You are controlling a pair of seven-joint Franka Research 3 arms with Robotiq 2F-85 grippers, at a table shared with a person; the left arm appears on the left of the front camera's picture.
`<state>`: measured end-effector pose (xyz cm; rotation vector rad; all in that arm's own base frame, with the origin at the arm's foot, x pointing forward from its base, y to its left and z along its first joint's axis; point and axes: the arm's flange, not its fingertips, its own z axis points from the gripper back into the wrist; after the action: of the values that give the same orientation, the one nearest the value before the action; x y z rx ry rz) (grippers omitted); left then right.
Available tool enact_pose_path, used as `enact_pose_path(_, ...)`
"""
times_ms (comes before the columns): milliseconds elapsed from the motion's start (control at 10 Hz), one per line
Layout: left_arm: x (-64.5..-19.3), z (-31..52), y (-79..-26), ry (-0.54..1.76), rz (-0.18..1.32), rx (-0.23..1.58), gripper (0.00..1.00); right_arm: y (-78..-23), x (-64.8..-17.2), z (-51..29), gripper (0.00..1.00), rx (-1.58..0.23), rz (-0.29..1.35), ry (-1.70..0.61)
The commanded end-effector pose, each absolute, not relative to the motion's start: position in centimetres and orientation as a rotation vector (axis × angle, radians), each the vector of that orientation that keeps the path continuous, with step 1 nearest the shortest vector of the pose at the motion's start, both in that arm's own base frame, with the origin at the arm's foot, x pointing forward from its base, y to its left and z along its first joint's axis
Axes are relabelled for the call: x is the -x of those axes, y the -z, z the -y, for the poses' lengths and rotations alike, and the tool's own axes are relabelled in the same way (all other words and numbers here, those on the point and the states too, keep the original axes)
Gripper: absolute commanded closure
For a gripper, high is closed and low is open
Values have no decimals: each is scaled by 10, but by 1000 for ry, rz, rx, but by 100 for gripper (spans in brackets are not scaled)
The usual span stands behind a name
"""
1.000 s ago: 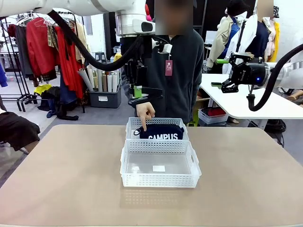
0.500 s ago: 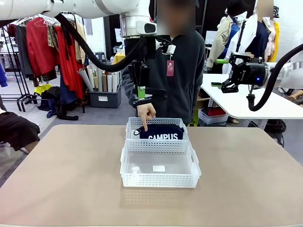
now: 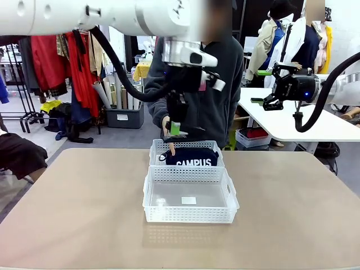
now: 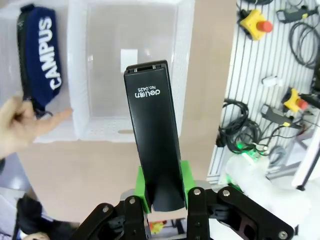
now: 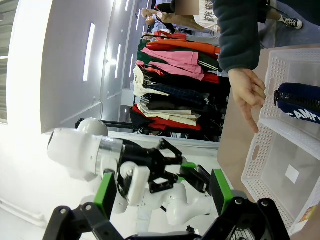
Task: Distribute items into two baskets.
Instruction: Place the picked Stapler into the Organizing basket as instructed by the person.
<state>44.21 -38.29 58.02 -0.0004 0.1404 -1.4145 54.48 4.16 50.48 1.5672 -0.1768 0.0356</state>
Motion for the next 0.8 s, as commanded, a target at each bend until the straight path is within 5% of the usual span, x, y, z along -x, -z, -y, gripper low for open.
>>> enact_pose_path(0, -431, 379, -563, 1448, -66, -48, 100, -507, -544, -41, 0, -1578, 175, -37)
enact_pose_path(700, -429, 373, -462, 1438, -10, -148, 100, -507, -544, -41, 0, -1578, 175, -37)
